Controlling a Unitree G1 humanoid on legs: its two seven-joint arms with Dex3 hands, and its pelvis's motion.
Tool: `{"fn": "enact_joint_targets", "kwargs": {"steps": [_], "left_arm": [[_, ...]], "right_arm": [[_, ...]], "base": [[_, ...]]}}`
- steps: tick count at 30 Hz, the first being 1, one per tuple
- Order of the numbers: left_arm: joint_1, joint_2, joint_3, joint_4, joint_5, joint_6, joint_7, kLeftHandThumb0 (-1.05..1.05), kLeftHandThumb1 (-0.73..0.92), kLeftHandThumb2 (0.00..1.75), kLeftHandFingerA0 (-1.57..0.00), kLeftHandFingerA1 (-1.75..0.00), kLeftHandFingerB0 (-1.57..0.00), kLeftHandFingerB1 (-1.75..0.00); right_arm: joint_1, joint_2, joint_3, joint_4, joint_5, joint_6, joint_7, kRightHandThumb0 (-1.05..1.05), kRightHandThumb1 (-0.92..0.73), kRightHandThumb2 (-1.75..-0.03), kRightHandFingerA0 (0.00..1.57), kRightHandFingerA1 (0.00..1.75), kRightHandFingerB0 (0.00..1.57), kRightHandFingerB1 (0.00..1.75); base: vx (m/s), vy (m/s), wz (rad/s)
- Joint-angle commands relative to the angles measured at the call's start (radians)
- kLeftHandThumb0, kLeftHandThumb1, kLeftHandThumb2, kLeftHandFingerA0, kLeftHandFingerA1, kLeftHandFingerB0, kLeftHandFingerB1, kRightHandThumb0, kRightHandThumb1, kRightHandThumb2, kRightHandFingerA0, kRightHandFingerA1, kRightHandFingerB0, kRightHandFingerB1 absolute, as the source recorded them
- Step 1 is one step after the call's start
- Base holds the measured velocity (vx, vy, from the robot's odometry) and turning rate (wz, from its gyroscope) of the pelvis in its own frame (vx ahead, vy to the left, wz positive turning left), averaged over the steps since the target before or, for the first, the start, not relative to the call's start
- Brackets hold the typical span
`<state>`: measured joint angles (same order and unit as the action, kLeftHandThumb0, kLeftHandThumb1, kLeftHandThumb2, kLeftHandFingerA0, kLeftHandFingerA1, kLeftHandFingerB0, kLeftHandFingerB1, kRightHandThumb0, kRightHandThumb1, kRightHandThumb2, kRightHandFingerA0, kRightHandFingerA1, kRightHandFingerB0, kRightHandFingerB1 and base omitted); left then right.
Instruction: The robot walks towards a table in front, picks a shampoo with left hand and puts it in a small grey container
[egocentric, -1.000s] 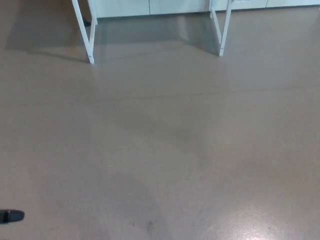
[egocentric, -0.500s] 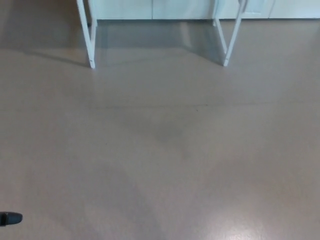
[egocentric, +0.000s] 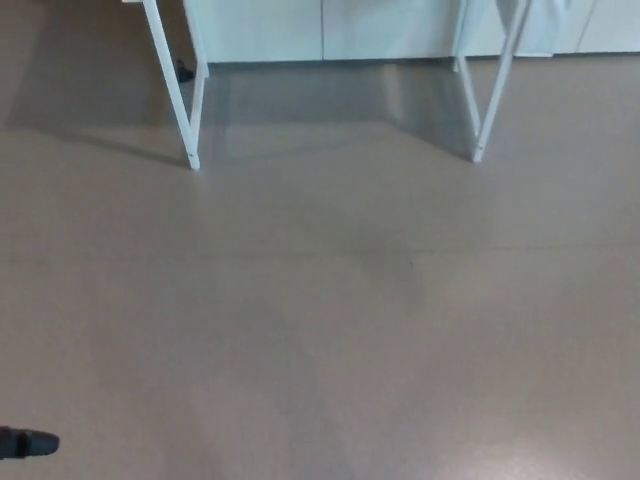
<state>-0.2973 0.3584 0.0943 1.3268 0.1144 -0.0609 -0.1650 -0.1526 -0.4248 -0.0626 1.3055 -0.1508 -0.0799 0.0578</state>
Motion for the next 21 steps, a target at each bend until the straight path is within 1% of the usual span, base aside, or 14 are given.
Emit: {"fn": "enact_joint_targets", "kwargs": {"steps": [1,4,5,8,9,10,12,13,14,16,17,18,19,21], "left_arm": [[0.015,0.018,0.006,0.003,-0.004,-0.005,0.010,0.40,0.22,1.40,-0.63,-0.97,-0.46,-0.82],[0.017,0.016,0.011,0.003,-0.006,-0.003,0.020,0.39,0.23,1.39,-0.66,-1.00,-0.46,-0.83],[0.017,0.016,0.009,0.003,-0.005,-0.003,0.019,0.44,0.24,1.40,-0.65,-0.99,-0.46,-0.83],[0.017,0.015,0.012,0.002,-0.008,-0.003,0.013,0.44,0.26,1.42,-0.63,-0.98,-0.44,-0.82],[0.017,0.015,0.013,0.002,-0.010,-0.001,0.013,0.44,0.26,1.42,-0.63,-0.98,-0.44,-0.82],[0.019,0.015,0.018,0.004,-0.014,0.002,0.007,0.38,0.25,1.39,-0.62,-0.97,-0.41,-0.80],[0.020,0.016,0.021,0.003,-0.015,0.000,0.000,0.36,0.24,1.39,-0.62,-0.97,-0.41,-0.80],[0.025,0.015,0.027,0.003,-0.020,-0.002,-0.004,0.38,0.34,1.22,-0.65,-0.89,-0.44,-0.76],[0.027,0.015,0.027,0.003,-0.019,-0.002,-0.004,0.34,0.23,1.41,-0.59,-0.97,-0.39,-0.80],[0.026,0.015,0.026,0.002,-0.018,0.002,-0.006,0.35,0.27,1.40,-0.55,-0.95,-0.36,-0.78],[0.025,0.015,0.024,0.002,-0.015,0.008,-0.002,0.33,0.22,1.43,-0.56,-0.96,-0.37,-0.80],[0.024,0.014,0.020,0.002,-0.010,0.011,0.001,0.33,0.22,1.43,-0.55,-0.95,-0.37,-0.79],[0.024,0.013,0.019,0.002,-0.009,0.012,0.000,0.36,0.28,1.45,-0.52,-0.92,-0.35,-0.78],[0.022,0.013,0.023,0.004,-0.014,0.022,0.000,0.39,0.30,1.43,-0.47,-0.90,-0.32,-0.76]], "right_arm": [[0.016,0.001,-0.005,0.005,0.009,-0.008,0.013,-0.28,-0.49,-0.55,0.78,0.47,0.61,0.42],[0.017,0.004,-0.003,0.005,0.008,-0.009,0.009,-0.28,-0.49,-0.55,0.79,0.47,0.61,0.42],[0.018,0.005,-0.001,0.004,0.007,-0.010,0.009,-0.29,-0.49,-0.54,0.80,0.47,0.62,0.41],[0.021,0.004,0.002,0.003,0.004,-0.012,0.008,-0.31,-0.50,-0.54,0.81,0.47,0.62,0.41],[0.021,0.004,0.002,0.003,0.003,-0.011,0.008,-0.31,-0.50,-0.54,0.81,0.47,0.62,0.41],[0.020,0.004,0.009,0.007,-0.004,-0.008,0.008,-0.33,-0.51,-0.54,0.80,0.46,0.62,0.40],[0.021,0.004,0.012,0.008,-0.004,-0.010,0.006,-0.32,-0.51,-0.54,0.80,0.46,0.62,0.40],[0.023,0.005,0.010,0.008,0.000,-0.007,0.006,-0.33,-0.50,-0.54,0.80,0.46,0.61,0.40],[0.026,0.005,0.009,0.009,0.001,-0.008,0.008,-0.32,-0.50,-0.54,0.78,0.46,0.60,0.40],[0.027,0.005,0.013,0.010,-0.003,-0.008,0.006,-0.34,-0.50,-0.55,0.78,0.46,0.59,0.40],[0.030,0.006,0.013,0.008,-0.002,-0.010,0.005,-0.31,-0.50,-0.55,0.78,0.46,0.58,0.40],[0.032,0.004,0.015,0.007,-0.004,-0.012,0.005,-0.33,-0.51,-0.55,0.78,0.46,0.58,0.40],[0.032,0.003,0.018,0.007,-0.006,-0.012,0.005,-0.34,-0.51,-0.55,0.77,0.46,0.58,0.40],[0.033,0.003,0.017,0.006,-0.003,-0.011,0.007,-0.31,-0.52,-0.55,0.77,0.46,0.58,0.40]], "base": [[0.33,0.048,-0.09],[0.37,0.113,-0.22],[0.40,0.163,-0.12],[0.48,0.234,0.05],[0.44,0.224,-0.73],[0.43,0.232,-0.16],[0.42,0.188,0.01],[0.36,0.151,-0.06],[0.40,0.137,0.06],[0.38,0.097,0.08],[0.41,0.071,0.11],[0.40,0.029,0.15],[0.43,-0.027,0.15],[0.40,-0.049,0.15]]}}
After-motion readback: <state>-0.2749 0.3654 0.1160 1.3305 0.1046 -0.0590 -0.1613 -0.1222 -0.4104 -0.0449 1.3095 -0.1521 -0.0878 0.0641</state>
